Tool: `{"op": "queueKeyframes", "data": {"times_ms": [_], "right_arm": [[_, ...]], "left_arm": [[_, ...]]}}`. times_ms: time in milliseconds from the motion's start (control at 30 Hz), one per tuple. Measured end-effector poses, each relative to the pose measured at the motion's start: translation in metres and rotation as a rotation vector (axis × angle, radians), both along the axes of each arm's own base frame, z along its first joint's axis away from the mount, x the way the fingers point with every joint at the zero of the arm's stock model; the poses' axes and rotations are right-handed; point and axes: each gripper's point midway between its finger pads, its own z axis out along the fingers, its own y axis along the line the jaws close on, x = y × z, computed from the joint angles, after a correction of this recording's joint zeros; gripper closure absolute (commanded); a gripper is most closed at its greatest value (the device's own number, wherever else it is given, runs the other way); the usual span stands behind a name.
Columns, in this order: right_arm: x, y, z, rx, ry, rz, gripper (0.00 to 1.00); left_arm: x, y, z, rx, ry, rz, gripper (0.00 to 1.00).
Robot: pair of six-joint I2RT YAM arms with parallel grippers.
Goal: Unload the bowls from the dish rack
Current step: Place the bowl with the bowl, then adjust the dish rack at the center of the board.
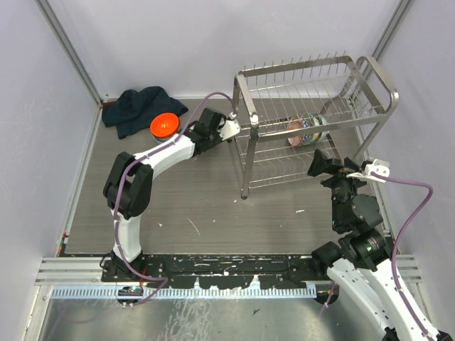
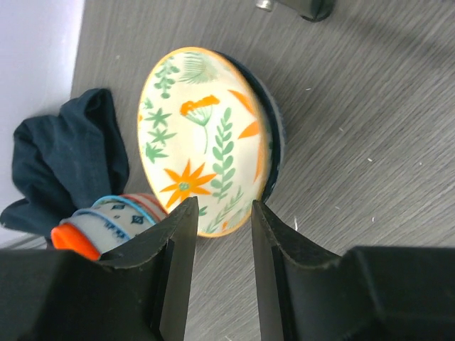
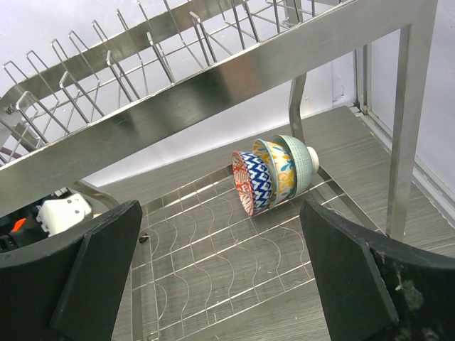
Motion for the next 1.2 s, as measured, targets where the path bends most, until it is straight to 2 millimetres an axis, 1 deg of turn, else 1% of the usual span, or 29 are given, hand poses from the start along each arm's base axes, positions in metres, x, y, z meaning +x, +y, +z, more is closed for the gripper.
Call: {"op": "queueKeyframes", "data": {"times_ms": [233, 333, 400, 567, 700, 800, 967, 1100, 1200], "right_arm": [[0.001, 0.001, 0.000, -0.001, 0.001, 0.001, 0.00], [0.003, 0.002, -0.001, -0.004, 0.006, 0.003, 0.00], [0.004, 0.003, -0.002, -0.007, 0.011, 0.006, 0.00], [0.004, 0.003, -0.002, -0.008, 0.012, 0.007, 0.00], [0.009, 0.006, -0.006, -0.016, 0.029, 0.007, 0.00], [0.015, 0.009, -0.012, -0.027, 0.050, 0.007, 0.00], [0.025, 0.014, -0.027, -0.044, 0.093, 0.007, 0.00], [0.035, 0.019, -0.043, -0.058, 0.134, 0.000, 0.00], [0.043, 0.021, -0.060, -0.071, 0.171, -0.015, 0.00]], "left_arm": [[-0.003, 0.003, 0.037, -0.044, -0.099, 0.056, 0.55], [-0.005, 0.005, 0.048, -0.059, -0.125, 0.077, 0.55], [-0.005, 0.006, 0.050, -0.061, -0.133, 0.089, 0.55], [-0.008, 0.013, 0.046, -0.051, -0.135, 0.130, 0.55], [-0.020, 0.027, 0.041, -0.049, -0.136, 0.182, 0.56], [-0.031, 0.040, 0.048, -0.063, -0.160, 0.236, 0.55], [-0.047, 0.060, 0.074, -0.153, -0.250, 0.348, 0.51], [-0.063, 0.071, 0.097, -0.303, -0.309, 0.426, 0.51], [-0.077, 0.071, 0.111, -0.453, -0.330, 0.452, 0.49]]}}
